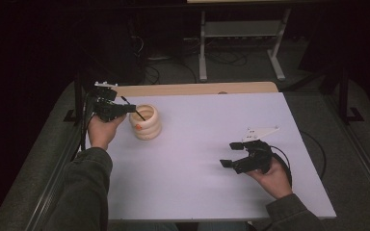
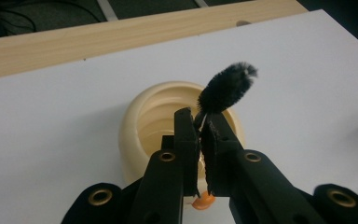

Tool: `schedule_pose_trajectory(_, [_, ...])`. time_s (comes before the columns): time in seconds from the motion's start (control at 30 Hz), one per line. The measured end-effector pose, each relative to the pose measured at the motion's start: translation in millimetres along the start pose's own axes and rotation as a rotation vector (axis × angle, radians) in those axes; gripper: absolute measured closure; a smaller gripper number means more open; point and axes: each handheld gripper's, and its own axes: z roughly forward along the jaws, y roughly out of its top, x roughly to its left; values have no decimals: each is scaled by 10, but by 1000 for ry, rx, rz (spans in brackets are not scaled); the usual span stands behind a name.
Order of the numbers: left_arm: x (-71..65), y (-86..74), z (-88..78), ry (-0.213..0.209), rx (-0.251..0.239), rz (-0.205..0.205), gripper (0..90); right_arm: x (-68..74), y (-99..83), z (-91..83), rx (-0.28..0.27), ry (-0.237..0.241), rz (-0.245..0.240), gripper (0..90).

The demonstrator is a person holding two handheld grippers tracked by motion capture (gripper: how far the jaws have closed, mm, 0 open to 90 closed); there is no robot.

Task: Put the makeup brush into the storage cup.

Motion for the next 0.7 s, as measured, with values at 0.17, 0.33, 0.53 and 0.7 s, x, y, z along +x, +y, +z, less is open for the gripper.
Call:
schedule_pose_trajectory(0.17, [22, -62, -1, 9, -5, 2, 845, 7, 0, 10, 3, 4, 1, 219])
schedule_pose_trajectory(0.33, [42, -102, -6, -6, 5, 1, 842, 8, -3, 21, 10, 8, -1, 219])
schedule_pose_trajectory(0.53, [31, -156, -50, 2, 22, 41, 702, 11, -3, 11, 6, 5, 4, 219])
schedule_pose_trajectory(0.7, [28, -226, -98, 14, 31, 64, 634, 14, -2, 15, 10, 4, 1, 219])
